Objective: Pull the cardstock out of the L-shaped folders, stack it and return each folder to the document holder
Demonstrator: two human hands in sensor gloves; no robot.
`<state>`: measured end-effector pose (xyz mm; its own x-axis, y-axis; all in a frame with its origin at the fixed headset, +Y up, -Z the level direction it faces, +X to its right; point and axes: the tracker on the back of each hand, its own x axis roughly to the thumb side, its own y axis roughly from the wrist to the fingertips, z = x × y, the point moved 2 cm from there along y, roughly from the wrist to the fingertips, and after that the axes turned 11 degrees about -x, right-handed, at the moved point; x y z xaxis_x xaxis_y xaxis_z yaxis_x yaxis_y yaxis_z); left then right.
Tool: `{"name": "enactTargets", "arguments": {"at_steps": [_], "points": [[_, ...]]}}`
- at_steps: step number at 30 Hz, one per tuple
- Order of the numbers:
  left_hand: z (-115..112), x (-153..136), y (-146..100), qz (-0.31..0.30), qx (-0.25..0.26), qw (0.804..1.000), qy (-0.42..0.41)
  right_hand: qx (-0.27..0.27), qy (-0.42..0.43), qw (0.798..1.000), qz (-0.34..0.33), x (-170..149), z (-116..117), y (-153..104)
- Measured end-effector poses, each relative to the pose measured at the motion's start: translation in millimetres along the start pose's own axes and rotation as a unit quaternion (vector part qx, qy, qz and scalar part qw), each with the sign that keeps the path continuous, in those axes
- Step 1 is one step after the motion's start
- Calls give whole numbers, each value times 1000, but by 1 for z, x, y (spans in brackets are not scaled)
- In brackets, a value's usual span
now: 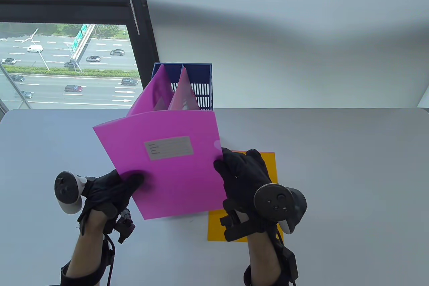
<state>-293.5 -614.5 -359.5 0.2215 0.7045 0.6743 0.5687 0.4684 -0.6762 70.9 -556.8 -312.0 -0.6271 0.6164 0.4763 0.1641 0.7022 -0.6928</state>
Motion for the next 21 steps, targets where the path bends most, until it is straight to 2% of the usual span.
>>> {"name": "enactTargets", "arguments": {"at_steps": [2,7,13,16,21], "points": [[0,5,0,6,-15,999,50,-14,-15,1000,-11,2,0,-1],[0,11,2,25,-38,995,92,-41,-32,998,-36,8,-1,-3],[5,14,-1,8,-26,998,61,-69,-40,996,-39,11,-5,-5],[15,19,-7,-3,3,999,53,-90,-31,995,-29,8,-9,-6],[35,25,-21,-26,94,995,24,-91,-22,995,-22,4,-11,-5]]}}
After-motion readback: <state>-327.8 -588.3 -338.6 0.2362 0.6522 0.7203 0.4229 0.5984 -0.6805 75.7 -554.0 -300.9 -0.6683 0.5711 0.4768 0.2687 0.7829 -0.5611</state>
